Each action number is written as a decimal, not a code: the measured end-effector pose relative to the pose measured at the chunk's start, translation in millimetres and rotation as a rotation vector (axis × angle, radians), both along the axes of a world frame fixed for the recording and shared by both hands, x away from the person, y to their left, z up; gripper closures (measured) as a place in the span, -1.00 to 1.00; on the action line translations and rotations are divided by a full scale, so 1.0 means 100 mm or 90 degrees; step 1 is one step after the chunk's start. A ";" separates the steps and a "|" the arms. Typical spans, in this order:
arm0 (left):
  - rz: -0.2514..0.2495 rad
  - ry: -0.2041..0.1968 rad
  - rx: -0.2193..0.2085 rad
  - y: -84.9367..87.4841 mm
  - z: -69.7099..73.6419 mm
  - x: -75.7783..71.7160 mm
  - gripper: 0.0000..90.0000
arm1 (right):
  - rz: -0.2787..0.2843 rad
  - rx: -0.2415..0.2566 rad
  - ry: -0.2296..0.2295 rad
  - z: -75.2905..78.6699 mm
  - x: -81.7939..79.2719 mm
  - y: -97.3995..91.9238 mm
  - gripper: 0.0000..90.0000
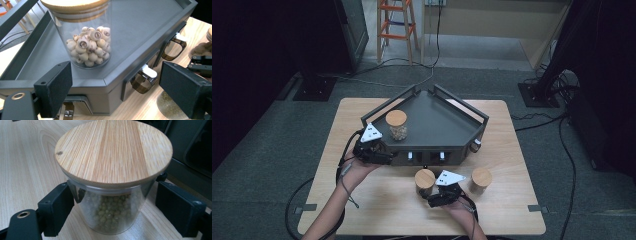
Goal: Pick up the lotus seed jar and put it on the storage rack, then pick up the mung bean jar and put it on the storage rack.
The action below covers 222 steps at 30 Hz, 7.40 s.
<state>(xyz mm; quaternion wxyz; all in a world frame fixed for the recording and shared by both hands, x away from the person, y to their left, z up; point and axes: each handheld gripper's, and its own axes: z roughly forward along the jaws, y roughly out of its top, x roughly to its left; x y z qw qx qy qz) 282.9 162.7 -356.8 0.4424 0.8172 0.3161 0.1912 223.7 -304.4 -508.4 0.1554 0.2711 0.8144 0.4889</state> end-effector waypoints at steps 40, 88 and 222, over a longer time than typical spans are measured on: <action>0.008 -0.020 0.033 0.02 -0.46 -0.44 -0.74 | -0.001 -0.004 -0.003 0.00 -0.01 0.01 -0.66; 0.026 -0.010 -0.028 0.22 -0.98 -0.72 -0.74 | 0.001 0.000 -0.001 0.00 0.00 0.00 -0.66; 0.013 0.019 0.025 0.31 -1.28 -0.76 -0.74 | -0.020 0.016 0.032 0.89 0.29 0.14 -0.44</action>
